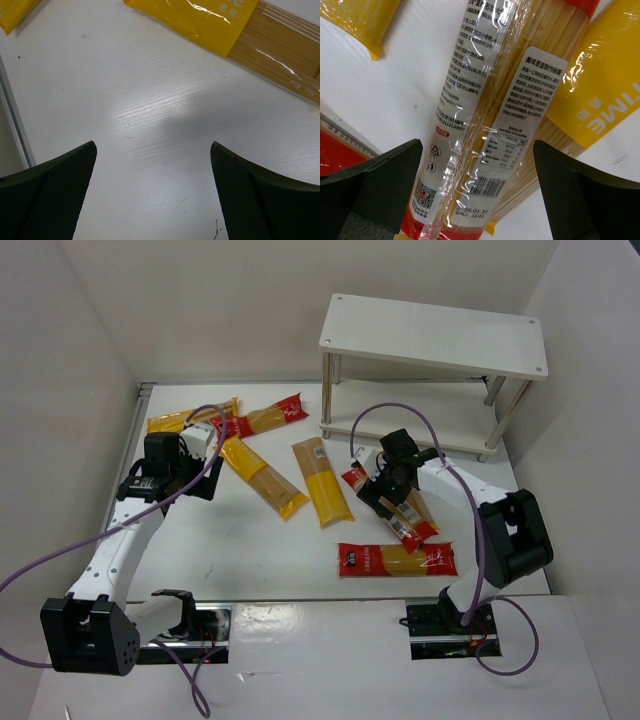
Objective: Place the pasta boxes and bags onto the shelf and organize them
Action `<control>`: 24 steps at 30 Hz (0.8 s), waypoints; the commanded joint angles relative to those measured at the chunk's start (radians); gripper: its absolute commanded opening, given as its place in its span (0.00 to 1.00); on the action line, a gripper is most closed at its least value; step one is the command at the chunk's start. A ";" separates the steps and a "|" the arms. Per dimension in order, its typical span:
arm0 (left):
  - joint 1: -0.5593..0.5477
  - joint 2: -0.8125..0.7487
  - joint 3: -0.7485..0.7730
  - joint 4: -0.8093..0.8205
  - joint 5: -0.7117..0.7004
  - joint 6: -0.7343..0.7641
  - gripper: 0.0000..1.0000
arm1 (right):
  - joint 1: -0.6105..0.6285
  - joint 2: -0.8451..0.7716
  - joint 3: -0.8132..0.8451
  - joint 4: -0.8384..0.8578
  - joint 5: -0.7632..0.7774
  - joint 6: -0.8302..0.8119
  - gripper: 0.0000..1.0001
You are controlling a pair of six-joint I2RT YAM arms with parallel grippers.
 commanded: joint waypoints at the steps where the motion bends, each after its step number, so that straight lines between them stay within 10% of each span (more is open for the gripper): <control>1: 0.004 -0.011 -0.002 0.016 -0.005 0.015 1.00 | -0.002 0.038 -0.006 0.059 -0.026 -0.025 1.00; 24: 0.004 0.008 -0.002 0.016 -0.005 0.015 1.00 | -0.002 0.187 -0.043 0.097 -0.030 0.024 0.97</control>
